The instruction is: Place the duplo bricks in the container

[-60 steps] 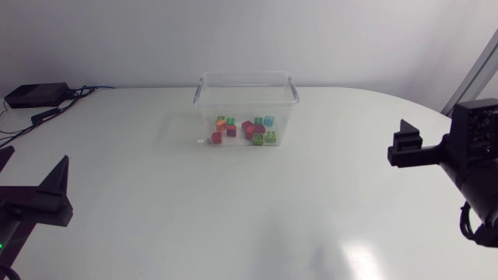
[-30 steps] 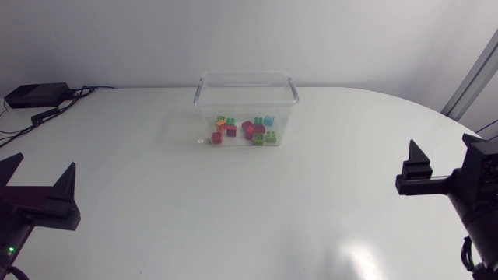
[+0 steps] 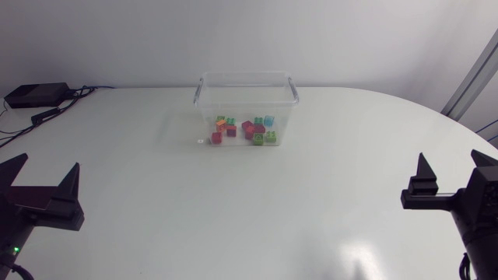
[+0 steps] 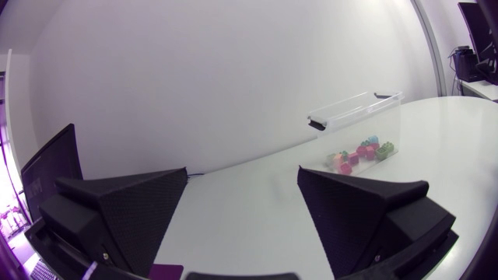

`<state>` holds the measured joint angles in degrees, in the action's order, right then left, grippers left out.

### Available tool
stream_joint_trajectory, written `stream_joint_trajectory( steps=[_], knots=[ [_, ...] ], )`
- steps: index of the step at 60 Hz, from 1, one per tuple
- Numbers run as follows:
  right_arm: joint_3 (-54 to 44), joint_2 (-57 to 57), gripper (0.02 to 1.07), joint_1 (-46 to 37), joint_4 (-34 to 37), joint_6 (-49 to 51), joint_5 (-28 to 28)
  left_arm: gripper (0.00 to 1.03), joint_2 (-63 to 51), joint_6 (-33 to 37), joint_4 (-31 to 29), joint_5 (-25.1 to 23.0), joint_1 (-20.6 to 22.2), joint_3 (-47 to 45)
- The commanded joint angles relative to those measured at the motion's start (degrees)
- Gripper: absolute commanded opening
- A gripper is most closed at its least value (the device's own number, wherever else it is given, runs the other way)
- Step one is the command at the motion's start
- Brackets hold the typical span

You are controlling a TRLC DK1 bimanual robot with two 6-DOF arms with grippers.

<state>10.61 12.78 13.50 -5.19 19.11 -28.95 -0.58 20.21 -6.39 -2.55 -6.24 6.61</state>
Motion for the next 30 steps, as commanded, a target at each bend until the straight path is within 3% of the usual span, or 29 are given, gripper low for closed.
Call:
stream_joint_trajectory(
  steps=[1,30],
  knots=[
    [-2.0,-1.1,0.99,-0.2,-1.5,1.0,-0.4,0.99,1.2,-1.3,1.3,0.3,0.4,-1.6],
    [-7.0,-9.2,0.99,-0.1,-3.9,3.7,0.1,0.99,1.4,-2.9,6.5,1.7,0.7,-3.6]
  ],
)
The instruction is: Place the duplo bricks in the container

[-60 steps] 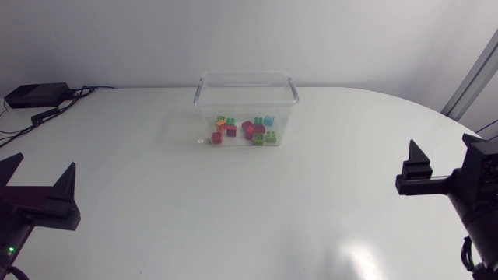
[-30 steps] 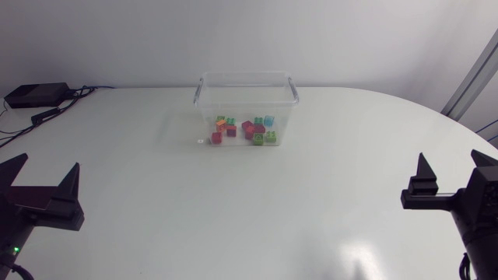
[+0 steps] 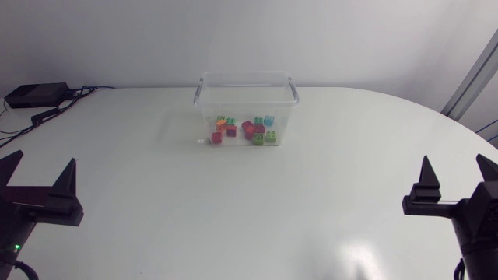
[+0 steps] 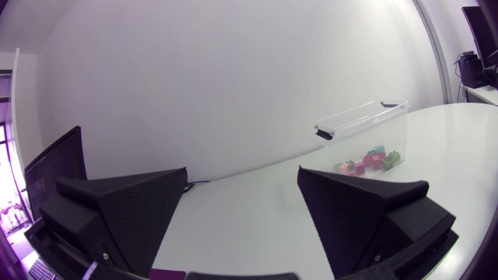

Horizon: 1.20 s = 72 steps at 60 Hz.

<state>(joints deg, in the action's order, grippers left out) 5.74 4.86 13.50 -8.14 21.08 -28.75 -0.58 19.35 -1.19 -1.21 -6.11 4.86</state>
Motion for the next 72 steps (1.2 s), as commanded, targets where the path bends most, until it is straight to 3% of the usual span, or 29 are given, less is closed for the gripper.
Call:
stream_joint_trajectory(
  steps=[1,39,72],
  knots=[
    [-2.3,-1.4,0.99,-0.1,-0.9,1.8,-0.1,0.99,1.4,-2.0,1.4,0.4,0.6,-1.9],
    [-6.0,-5.2,0.99,-0.3,-1.4,3.0,0.1,0.99,1.4,-2.7,5.4,1.3,2.5,-4.2],
    [-5.8,-5.0,1.02,-8.0,4.2,-11.0,16.9,0.99,0.9,-12.4,2.9,1.2,4.6,-4.6]
  ],
)
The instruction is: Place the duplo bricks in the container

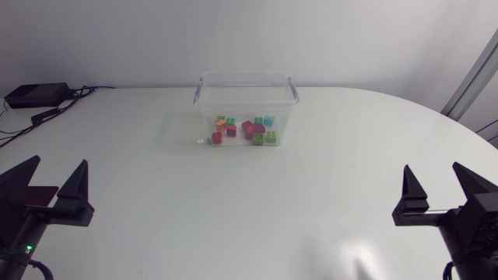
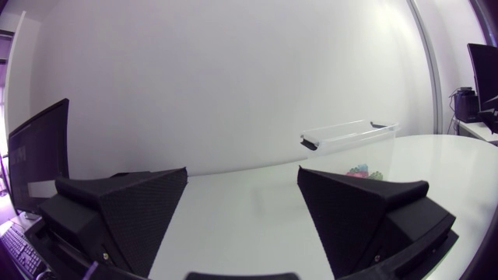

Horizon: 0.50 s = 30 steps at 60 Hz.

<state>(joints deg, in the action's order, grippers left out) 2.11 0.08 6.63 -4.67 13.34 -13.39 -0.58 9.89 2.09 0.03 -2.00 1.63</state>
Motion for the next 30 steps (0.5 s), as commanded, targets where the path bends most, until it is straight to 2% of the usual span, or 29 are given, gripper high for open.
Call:
stream_joint_trajectory(
  steps=[1,24,30],
  knots=[
    [-2.2,-0.2,1.02,-1.3,0.9,-3.6,1.9,0.99,0.9,-3.2,-0.4,0.0,0.6,-1.3],
    [-2.1,-0.1,1.02,-6.6,4.7,-13.3,13.4,0.99,0.6,-9.9,-2.1,0.0,2.0,-1.6],
    [-2.1,-0.1,1.02,-6.6,4.7,-13.3,13.4,0.99,0.6,-9.9,-2.1,0.0,2.0,-1.6]
  ],
)
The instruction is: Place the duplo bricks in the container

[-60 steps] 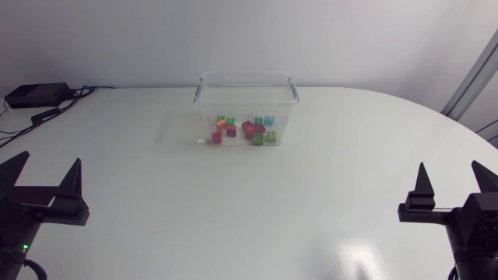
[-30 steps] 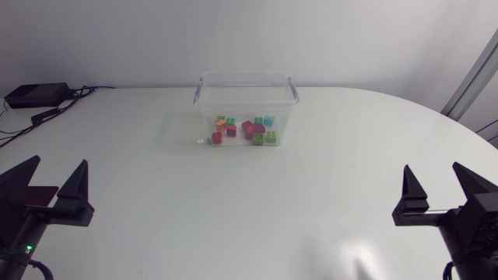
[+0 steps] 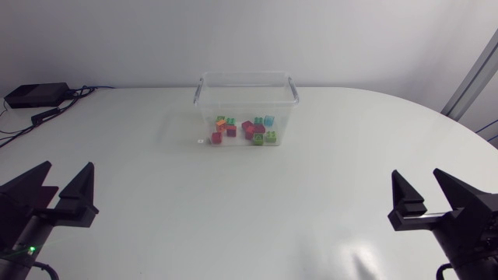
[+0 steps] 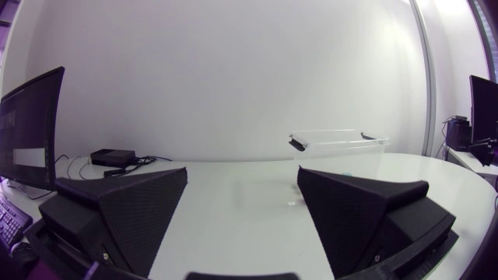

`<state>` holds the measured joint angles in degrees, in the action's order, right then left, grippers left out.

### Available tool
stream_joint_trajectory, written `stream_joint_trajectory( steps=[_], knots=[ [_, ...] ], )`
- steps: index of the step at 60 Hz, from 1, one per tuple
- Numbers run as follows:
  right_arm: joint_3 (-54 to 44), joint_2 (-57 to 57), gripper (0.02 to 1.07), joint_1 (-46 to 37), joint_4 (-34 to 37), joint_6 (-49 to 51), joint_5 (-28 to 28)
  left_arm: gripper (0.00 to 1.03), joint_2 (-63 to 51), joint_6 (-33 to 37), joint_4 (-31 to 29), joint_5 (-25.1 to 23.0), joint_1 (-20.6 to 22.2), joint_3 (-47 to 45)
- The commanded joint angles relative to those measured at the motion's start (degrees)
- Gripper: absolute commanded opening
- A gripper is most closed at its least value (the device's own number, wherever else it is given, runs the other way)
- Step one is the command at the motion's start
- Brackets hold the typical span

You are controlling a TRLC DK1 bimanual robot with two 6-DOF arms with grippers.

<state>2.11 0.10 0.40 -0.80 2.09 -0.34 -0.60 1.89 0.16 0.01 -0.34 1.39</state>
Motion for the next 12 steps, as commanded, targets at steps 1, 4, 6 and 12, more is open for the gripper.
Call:
stream_joint_trajectory(
  steps=[1,4,6,12],
  knots=[
    [-2.1,-0.1,1.02,-0.4,0.8,-2.1,0.3,0.99,0.6,-1.9,-0.2,0.0,0.3,-1.4],
    [-2.1,-0.1,1.02,-0.4,0.8,-2.1,0.3,0.99,0.6,-1.9,-0.2,0.0,0.3,-1.4],
    [-2.1,-0.1,1.02,-0.4,0.8,-2.1,0.3,0.99,0.6,-1.9,-0.2,0.0,0.3,-1.4],
    [-2.1,-0.1,1.02,-0.4,0.8,-2.1,0.3,0.99,0.6,-1.9,-0.2,0.0,0.3,-1.4]
  ],
)
